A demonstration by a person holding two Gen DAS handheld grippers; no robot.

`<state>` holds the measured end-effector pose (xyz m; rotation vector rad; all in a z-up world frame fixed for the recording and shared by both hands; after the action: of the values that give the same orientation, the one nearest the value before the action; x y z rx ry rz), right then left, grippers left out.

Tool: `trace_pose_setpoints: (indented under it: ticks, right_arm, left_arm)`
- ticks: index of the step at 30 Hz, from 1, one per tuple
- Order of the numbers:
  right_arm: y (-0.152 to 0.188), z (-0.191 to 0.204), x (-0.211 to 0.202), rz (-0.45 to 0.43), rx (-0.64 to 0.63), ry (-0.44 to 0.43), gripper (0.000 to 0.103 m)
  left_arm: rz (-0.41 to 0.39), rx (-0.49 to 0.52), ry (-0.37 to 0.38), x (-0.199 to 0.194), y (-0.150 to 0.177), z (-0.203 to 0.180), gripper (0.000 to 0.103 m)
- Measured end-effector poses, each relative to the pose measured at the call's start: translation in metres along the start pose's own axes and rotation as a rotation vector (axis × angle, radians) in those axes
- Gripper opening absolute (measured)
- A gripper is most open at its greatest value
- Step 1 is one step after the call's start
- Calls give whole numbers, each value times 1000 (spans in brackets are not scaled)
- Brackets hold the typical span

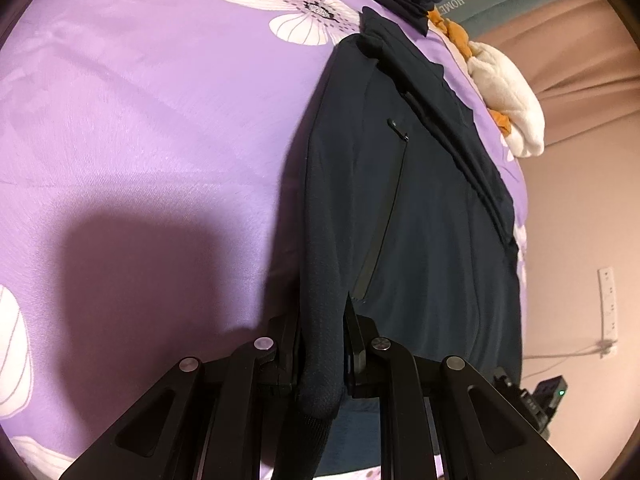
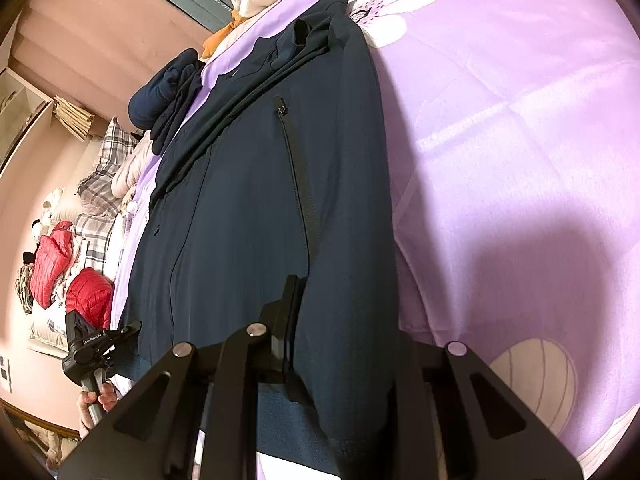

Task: Fold large clothes
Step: 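Grasp the jacket hem with both tools, left tool at one corner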

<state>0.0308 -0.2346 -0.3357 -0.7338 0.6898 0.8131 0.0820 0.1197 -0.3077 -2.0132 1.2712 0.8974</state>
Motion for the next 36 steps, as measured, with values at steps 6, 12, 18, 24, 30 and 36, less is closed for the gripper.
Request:
trace_pose_setpoints:
  ticks: [6,12,18,24,30,36]
  right_arm:
    - [0,4,-1,-5,-15,16,17]
    - [-1,6,-3,-15,-27,25,14]
    - [-3,16,-7,-33,-69,32,12]
    - [-4,19,-8,-42,-78,30,11]
    - [-3,23,-12,-55,-80,8,11]
    - [-2,26,-14,-64,-84,-7,10]
  left_arm:
    - [-23,59,-71,-1,0,-7,17]
    - [-36,87,-121,0,0,-11,17]
    - [-64,112,-161,-2,0,-16,17]
    - [-86,141,-179,-5,-2,-23,17]
    - [-97,168,-179,-7,-4,-31,12]
    - [-107,181,-174,-9,-4,-34,12]
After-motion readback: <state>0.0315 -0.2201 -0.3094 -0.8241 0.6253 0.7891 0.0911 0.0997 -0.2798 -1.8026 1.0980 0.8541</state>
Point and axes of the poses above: each gripper's, at about its wrist camera, not at the fingertips, and x roughly the way its jaws point, z to its left, y to its underside, the point moved 9 cm from there along x, roughly the way its jaws point, and after that the axes turned 5 degrees about z, right-handed, at the moved point
